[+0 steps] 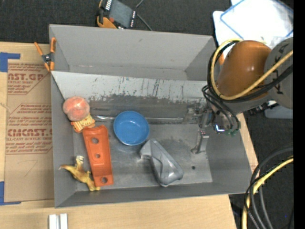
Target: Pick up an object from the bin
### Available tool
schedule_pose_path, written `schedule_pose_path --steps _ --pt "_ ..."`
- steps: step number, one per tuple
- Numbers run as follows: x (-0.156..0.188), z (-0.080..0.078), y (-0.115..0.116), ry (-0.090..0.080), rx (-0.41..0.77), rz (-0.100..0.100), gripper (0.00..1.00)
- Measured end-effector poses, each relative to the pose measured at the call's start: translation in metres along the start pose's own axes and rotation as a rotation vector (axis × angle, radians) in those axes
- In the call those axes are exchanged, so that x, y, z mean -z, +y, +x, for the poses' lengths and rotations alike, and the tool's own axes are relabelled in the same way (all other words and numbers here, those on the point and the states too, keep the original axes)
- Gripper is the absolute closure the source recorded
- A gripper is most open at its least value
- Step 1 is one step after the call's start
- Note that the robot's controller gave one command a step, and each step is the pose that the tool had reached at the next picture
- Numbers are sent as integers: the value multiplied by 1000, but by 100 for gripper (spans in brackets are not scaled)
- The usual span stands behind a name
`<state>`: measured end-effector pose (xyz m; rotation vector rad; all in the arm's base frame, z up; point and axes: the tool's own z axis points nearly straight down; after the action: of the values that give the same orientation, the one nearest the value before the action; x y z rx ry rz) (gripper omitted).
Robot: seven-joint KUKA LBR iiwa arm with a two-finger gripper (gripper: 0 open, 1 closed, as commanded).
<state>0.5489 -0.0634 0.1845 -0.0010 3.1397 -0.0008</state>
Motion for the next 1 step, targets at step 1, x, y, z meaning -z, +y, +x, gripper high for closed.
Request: schedule_pose_path --steps 1 --pt "0 0 0 0 0 0 0"
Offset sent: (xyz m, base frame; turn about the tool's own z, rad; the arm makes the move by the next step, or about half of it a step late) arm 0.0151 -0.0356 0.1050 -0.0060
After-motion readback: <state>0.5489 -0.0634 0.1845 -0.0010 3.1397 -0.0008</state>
